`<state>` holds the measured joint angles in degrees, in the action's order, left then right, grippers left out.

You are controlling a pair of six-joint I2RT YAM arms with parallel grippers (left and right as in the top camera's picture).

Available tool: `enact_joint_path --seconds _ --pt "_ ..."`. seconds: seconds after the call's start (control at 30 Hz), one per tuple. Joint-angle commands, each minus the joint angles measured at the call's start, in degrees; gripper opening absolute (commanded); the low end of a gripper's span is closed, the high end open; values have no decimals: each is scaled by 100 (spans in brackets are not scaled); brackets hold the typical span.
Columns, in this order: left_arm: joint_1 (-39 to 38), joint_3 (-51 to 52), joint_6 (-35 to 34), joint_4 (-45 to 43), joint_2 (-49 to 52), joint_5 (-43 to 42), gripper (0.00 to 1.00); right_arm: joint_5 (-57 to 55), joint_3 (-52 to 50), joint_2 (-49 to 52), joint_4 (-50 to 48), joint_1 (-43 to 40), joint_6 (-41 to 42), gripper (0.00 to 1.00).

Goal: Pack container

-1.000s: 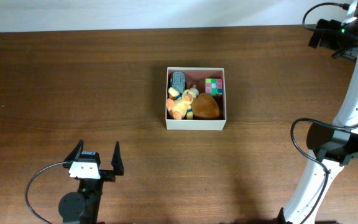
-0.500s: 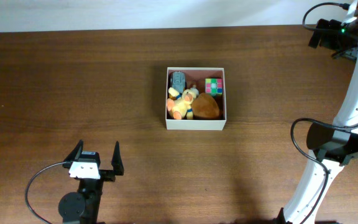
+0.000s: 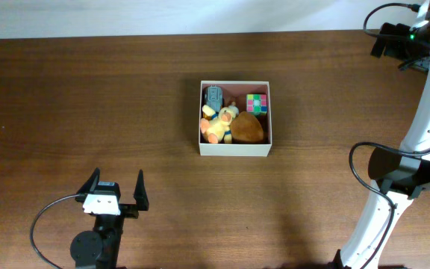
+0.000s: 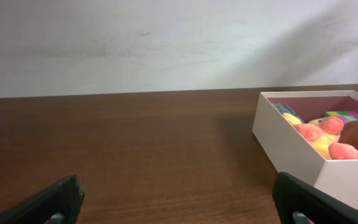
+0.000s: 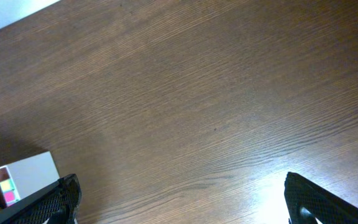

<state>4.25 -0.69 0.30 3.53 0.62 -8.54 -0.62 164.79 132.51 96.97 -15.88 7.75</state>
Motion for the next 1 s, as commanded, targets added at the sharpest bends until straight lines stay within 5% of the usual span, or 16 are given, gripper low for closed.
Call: enact_joint_path --seconds 0.0,0.17,0.33,0.73,0.97 --pt "-24 17 105 39 -33 63 99 -160 37 -457 35 164 46 99" --pt "-24 17 105 37 -33 63 99 -280 -227 -1408 13 640 -68 99" --pt "-24 17 105 39 -33 66 99 -354 -1567 -2509 -142 1027 -28 99" --pt "-24 17 105 37 -33 66 99 -264 -5108 -5235 -2028 1469 7 99" --pt "-24 17 105 39 -33 66 99 -153 -7383 -7062 -3952 1469 7 99"
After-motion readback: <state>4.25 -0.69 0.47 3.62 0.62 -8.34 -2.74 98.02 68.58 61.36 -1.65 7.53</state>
